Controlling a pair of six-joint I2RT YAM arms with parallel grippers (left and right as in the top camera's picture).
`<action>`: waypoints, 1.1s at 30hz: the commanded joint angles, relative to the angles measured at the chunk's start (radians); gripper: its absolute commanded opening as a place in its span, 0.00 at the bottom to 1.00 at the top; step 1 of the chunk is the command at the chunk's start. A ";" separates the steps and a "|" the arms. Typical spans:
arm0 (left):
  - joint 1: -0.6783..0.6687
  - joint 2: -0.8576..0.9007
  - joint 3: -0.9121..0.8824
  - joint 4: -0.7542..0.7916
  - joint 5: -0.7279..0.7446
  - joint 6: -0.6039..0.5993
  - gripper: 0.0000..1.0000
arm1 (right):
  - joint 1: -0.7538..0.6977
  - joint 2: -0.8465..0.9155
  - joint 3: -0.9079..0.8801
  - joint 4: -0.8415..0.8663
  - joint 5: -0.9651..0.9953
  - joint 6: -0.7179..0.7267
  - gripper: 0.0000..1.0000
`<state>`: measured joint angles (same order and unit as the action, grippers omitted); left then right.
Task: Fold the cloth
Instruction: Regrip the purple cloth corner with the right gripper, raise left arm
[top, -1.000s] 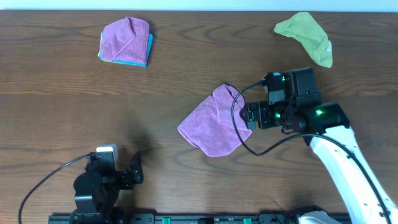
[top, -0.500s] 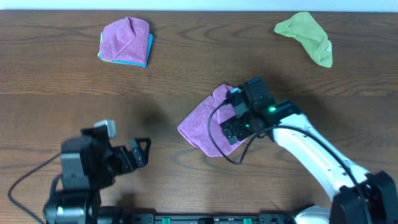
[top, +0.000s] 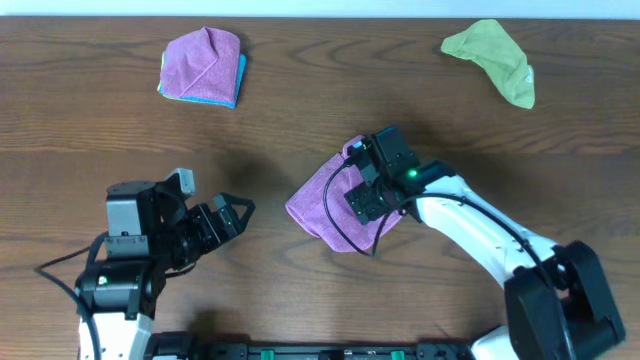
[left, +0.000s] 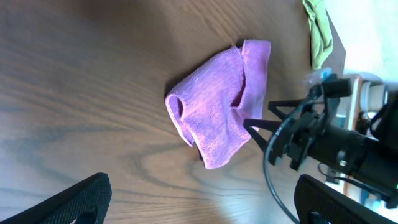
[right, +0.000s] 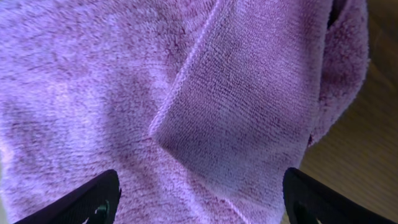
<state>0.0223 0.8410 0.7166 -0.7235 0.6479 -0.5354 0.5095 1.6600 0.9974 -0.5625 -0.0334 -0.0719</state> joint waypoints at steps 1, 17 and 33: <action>-0.004 0.010 0.019 0.003 0.026 -0.030 0.95 | 0.009 0.026 -0.004 0.013 0.011 -0.016 0.81; -0.004 0.010 0.019 0.003 0.026 -0.049 0.95 | 0.027 0.044 -0.005 0.069 0.006 -0.016 0.71; -0.004 0.010 0.019 0.003 0.026 -0.049 0.95 | 0.040 0.112 0.001 0.096 0.011 -0.011 0.31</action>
<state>0.0223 0.8501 0.7166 -0.7238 0.6590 -0.5800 0.5377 1.7699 0.9974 -0.4706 -0.0277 -0.0875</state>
